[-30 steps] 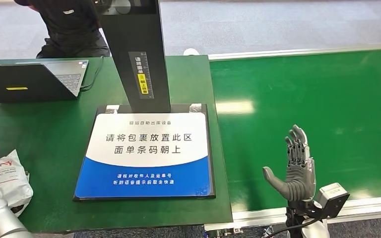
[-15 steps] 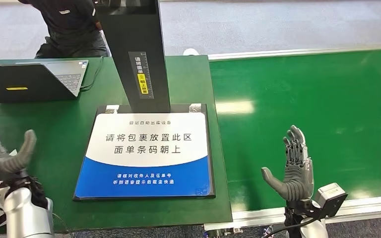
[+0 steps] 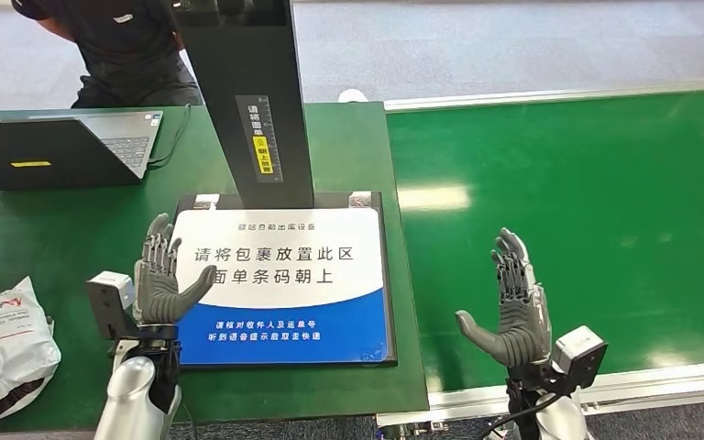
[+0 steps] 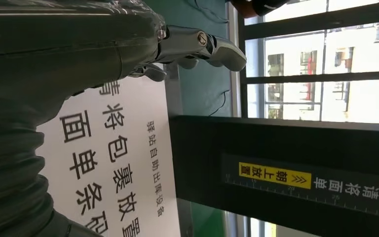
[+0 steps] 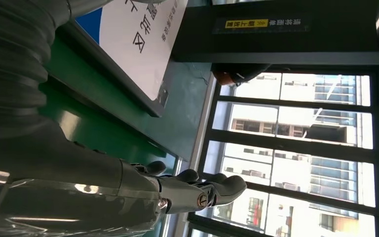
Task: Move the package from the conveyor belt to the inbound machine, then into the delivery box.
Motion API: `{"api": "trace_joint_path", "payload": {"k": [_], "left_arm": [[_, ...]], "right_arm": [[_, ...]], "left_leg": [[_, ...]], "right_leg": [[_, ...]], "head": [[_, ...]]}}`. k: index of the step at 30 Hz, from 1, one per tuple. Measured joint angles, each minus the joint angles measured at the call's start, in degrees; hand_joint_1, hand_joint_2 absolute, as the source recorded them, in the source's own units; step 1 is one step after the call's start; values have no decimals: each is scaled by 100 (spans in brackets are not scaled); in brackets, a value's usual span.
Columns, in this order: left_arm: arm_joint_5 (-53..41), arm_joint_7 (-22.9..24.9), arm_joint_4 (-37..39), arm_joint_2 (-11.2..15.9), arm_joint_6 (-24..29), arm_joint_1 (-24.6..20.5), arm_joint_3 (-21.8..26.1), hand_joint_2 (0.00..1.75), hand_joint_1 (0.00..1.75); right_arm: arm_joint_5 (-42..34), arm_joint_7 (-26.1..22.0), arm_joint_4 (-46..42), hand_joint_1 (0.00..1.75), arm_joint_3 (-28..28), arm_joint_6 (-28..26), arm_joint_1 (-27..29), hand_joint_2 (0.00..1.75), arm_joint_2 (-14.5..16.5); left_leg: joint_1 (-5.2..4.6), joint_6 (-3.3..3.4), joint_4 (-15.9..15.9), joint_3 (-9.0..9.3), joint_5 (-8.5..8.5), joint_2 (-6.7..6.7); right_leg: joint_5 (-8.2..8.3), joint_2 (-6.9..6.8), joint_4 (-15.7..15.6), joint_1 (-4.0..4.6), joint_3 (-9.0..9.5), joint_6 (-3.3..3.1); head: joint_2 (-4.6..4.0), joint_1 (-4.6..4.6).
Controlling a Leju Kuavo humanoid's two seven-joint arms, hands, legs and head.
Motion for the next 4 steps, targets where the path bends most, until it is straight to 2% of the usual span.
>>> {"api": "trace_joint_path", "payload": {"k": [4], "left_arm": [[16,49,-31,-22,57,49,-206,175,0]], "right_arm": [[28,7,34,0,86,3,-13,175,0]], "left_leg": [[0,0,0,0,0,0]], "right_leg": [[0,0,2,0,0,0]], "head": [[0,0]]}}
